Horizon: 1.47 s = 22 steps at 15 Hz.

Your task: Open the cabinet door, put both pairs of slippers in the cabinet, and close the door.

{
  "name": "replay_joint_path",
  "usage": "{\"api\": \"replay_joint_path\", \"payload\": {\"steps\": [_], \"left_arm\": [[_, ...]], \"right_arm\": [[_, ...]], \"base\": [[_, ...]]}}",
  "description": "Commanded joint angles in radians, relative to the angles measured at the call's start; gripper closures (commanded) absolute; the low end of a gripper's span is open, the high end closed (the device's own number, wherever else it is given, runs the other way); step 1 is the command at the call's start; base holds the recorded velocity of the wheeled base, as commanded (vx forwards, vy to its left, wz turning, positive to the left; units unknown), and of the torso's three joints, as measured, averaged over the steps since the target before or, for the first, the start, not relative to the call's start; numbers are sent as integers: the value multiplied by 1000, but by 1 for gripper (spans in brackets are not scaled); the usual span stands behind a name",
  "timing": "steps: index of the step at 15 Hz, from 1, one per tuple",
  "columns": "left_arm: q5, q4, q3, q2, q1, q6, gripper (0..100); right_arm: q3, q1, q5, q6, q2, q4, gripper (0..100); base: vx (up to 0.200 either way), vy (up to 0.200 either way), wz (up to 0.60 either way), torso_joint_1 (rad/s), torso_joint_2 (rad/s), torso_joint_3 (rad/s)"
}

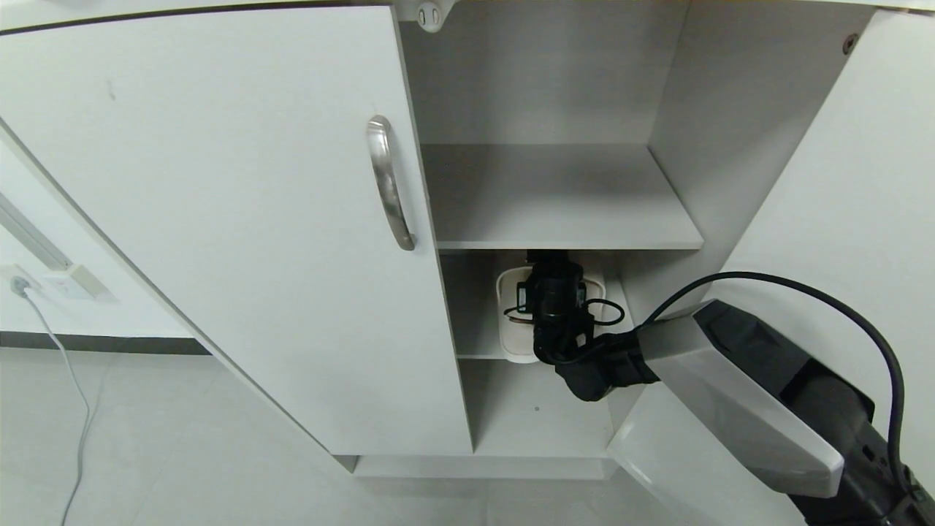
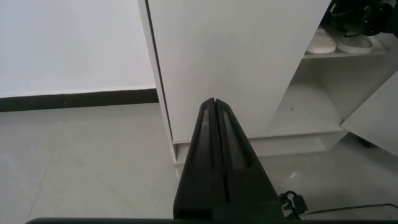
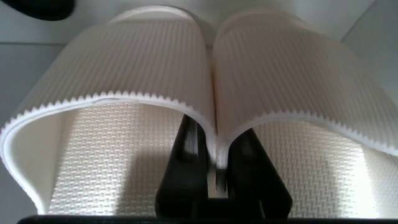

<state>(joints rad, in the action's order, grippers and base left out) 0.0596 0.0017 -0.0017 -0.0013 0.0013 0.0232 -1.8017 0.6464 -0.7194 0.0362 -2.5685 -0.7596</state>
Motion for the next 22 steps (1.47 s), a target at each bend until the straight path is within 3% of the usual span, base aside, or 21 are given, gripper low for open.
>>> {"api": "replay_joint_path", "payload": {"steps": [1,5,6,10,14,17,22], "left_arm": [[0,0,0,1,0,0,100],[0,0,0,1,0,0,100],[0,0,0,1,0,1,100],[0,0,0,1,0,0,100],[0,0,0,1,0,0,100],[0,0,0,1,0,0,100],[2,0,0,1,0,1,100]], "right_arm": [[-4,1,0,8,-7,13,100],[-11,1,9,42,-9,51,100],[-10,1,9,42,-9,51,0],[27,1,12,42,7,43,0],[162,9,11,42,88,-14,0],[335,29,9,42,176,-116,0],[768,124,8,42,392,-305,0]], "base": [[0,0,0,0,0,0],[0,0,0,0,0,0],[0,0,0,0,0,0],[0,0,0,0,0,0],[0,0,0,0,0,0],[0,0,0,0,0,0],[0,0,0,0,0,0]]}}
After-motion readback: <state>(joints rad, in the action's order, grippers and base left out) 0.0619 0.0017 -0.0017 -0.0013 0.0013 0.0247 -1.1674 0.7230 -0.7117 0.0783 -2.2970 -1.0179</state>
